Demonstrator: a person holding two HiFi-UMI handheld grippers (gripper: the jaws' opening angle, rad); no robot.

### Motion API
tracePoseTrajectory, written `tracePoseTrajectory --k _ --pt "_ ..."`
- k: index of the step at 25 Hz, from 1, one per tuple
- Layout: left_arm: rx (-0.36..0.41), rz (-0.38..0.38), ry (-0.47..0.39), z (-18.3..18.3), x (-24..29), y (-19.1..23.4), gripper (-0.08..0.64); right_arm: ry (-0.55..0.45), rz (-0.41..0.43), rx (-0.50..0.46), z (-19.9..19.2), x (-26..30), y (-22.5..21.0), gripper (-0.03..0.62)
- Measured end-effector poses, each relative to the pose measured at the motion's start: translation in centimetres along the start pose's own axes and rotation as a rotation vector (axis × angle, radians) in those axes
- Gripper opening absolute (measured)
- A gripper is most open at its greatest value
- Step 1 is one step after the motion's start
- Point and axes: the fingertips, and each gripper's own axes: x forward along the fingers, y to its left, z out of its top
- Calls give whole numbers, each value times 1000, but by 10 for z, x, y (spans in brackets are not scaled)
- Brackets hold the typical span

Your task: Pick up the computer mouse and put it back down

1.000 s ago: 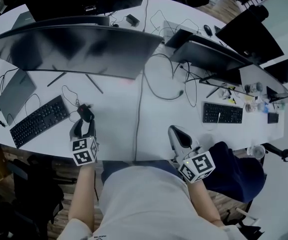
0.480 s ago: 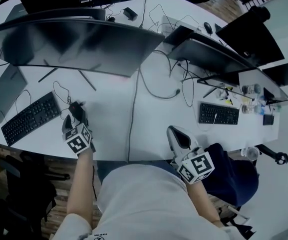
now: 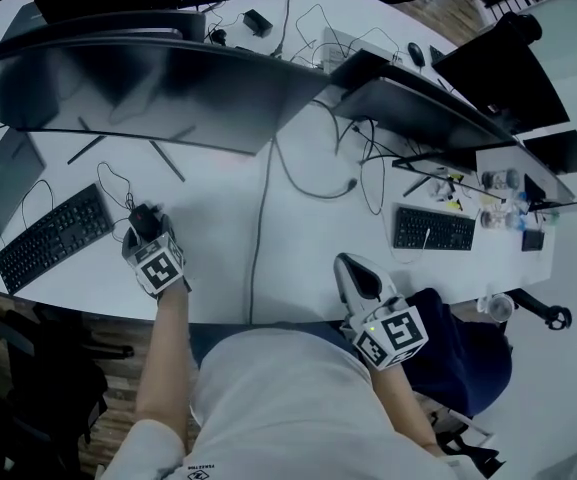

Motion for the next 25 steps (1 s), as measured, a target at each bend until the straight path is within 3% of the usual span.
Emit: tracePoseTrajectory --k 7,19,25 --pt "-9 47 20 -7 13 4 353 4 -17 9 -1 -2 -7 5" --pt "-11 54 -12 -8 14 4 351 4 -21 13 -2 -2 -9 5" --pt "-9 51 -22 -7 13 6 313 4 -21 10 -2 -3 -6 5"
